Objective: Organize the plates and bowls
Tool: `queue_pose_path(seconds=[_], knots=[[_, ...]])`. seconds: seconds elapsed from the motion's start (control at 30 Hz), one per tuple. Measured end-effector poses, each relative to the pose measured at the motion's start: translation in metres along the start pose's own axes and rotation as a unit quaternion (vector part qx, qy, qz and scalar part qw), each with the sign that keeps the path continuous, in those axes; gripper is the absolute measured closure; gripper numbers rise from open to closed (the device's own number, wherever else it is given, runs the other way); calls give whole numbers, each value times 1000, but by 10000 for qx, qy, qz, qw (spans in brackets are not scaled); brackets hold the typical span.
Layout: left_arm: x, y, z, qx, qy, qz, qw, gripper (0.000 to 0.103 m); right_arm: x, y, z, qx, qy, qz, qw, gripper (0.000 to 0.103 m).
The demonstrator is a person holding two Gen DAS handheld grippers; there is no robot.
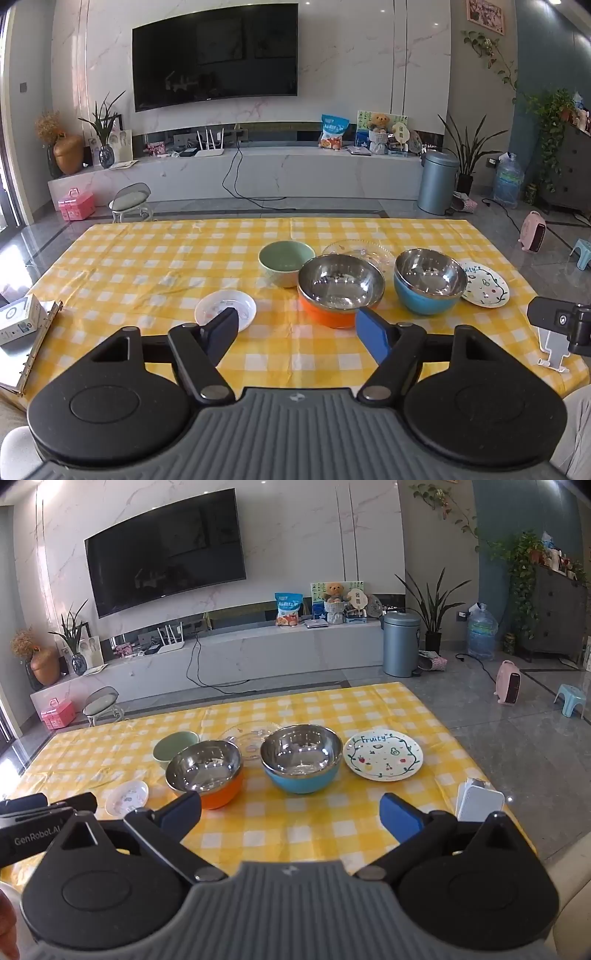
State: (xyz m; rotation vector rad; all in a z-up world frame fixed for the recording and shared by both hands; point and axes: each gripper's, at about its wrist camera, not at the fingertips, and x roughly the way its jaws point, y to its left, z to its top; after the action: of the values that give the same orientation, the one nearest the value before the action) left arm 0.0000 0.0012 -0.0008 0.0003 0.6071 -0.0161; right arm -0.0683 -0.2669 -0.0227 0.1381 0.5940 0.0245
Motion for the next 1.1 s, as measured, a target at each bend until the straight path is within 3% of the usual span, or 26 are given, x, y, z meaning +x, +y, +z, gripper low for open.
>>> queue_pose_path(seconds=[0.13,1.1], knots=[[-3,10,4,-185,-4,-94,9998,21,0,0,1,0,-6,-23,10000,2],[-12,3,-4,-117,67,5,9999,20,-9,1,-6,50,29,107,9999,2]])
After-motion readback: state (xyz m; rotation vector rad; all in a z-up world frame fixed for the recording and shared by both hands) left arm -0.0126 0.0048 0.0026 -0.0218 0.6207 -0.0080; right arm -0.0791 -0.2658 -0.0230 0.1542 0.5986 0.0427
